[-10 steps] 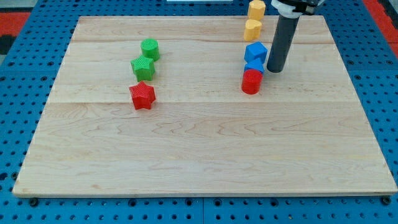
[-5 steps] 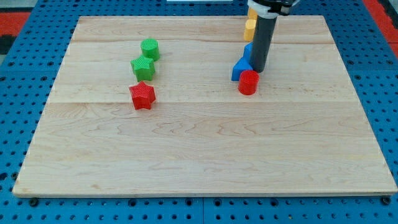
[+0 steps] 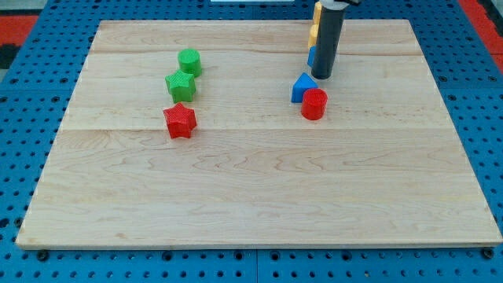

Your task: Adjust the blue blocks and red circle to form a line

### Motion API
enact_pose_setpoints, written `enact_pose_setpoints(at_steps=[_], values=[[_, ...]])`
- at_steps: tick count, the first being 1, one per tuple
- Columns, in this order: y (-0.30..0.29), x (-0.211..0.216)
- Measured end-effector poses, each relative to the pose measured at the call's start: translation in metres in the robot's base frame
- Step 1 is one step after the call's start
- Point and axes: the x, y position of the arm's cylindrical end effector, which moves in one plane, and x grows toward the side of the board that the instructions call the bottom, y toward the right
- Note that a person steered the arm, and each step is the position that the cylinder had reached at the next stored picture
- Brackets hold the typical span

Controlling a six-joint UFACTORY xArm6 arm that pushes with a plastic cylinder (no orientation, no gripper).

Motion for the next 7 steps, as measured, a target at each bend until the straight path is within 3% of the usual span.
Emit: enact_pose_setpoints(at_steps=[1, 4, 7], values=[[0.038, 0.004], [0.019, 0.004], [0.011, 0.083]])
